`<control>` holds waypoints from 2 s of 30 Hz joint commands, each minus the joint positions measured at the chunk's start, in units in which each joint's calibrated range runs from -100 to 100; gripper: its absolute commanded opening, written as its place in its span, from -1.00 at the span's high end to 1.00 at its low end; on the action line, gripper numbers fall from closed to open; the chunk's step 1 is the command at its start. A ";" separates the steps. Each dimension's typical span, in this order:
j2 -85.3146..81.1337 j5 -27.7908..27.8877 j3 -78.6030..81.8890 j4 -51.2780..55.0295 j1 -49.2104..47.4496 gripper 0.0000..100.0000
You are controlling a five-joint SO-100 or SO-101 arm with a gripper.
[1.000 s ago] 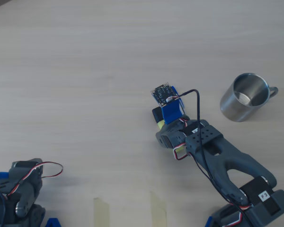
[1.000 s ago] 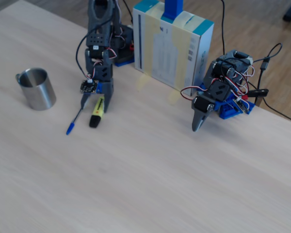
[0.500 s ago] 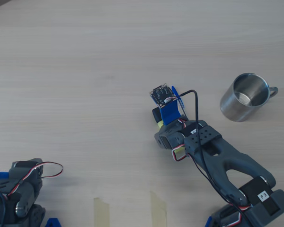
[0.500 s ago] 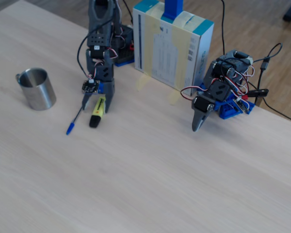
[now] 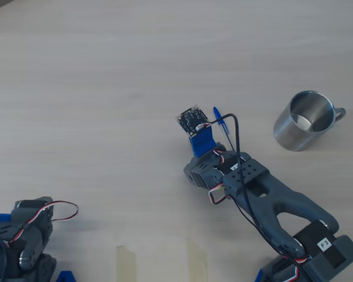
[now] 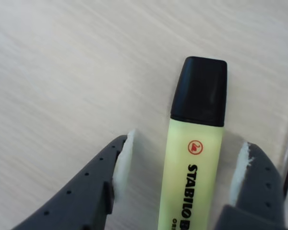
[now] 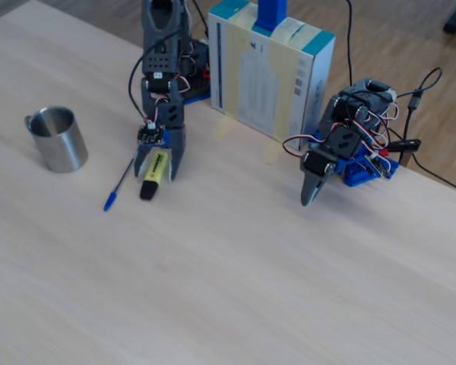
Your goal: Grab the yellow pen and put it in the silver cup.
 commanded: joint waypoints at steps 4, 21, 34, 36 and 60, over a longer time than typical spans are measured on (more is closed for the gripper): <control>2.62 -0.14 -2.69 -1.59 -0.53 0.34; 2.03 -0.30 -1.69 -1.07 0.08 0.48; 1.87 -2.64 -0.15 -1.50 0.17 0.96; 1.87 -2.64 -0.15 -1.50 0.17 0.96; -6.44 -2.17 1.57 -1.42 -0.18 0.96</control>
